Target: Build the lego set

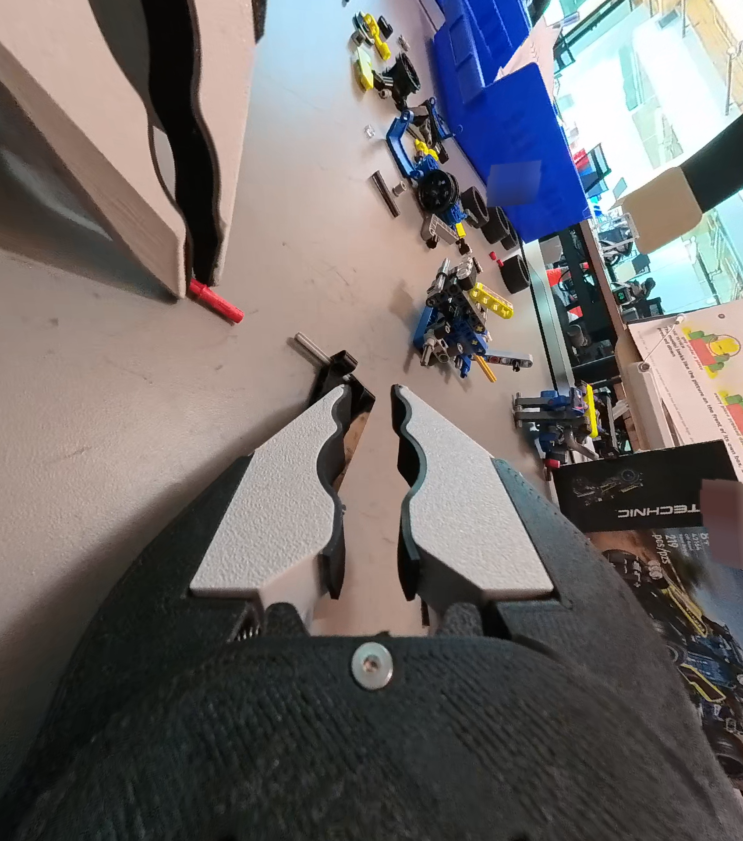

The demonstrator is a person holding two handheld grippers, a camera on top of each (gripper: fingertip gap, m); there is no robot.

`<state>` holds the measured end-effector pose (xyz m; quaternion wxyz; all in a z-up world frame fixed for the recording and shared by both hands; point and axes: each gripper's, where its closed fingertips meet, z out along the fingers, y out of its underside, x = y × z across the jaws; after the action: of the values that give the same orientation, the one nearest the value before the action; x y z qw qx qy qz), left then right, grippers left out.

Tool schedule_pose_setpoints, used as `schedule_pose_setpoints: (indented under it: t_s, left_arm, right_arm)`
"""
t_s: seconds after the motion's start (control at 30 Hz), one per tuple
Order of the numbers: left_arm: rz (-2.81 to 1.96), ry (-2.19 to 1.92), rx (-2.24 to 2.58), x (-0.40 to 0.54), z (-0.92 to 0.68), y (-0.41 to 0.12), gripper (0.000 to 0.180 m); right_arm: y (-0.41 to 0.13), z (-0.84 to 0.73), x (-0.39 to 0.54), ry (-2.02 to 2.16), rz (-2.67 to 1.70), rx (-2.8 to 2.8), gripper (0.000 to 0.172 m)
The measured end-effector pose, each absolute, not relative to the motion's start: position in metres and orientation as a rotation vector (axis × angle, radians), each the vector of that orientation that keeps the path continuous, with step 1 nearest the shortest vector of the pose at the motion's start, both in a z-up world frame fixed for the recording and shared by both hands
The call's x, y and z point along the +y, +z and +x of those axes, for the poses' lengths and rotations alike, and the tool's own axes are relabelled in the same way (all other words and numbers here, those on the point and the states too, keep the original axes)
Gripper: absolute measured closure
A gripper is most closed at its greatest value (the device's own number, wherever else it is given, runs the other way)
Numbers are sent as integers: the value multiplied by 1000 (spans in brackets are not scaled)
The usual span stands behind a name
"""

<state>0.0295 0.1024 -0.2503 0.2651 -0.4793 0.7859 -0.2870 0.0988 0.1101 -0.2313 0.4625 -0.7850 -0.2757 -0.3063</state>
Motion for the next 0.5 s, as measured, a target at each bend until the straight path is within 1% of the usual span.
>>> schedule_pose_setpoints:
  t_s: [0.1,0.23,0.3,0.37,0.47,0.5]
  left_arm:
    - [-1305,-848,2147,103,30,-251,177]
    - [-1343,-877,2126,107,30,-250,169]
    - [-1339,-853,2121,109,29,-250,167]
    - [-1329,-840,2125,107,28,-250,171]
    - [-1325,-800,2107,112,32,-251,176]
    - [-1317,-781,2098,115,34,-251,178]
  right_arm:
    - [-231,99,110,-759,-1927,-677,156]
    - [-229,99,106,-751,-1925,-661,151]
    - [-228,99,102,-716,-1936,-641,149]
    - [-231,97,99,-642,-1986,-607,149]
    - [-234,95,96,-501,-2064,-535,145]
    - [-234,95,95,-457,-2088,-510,138]
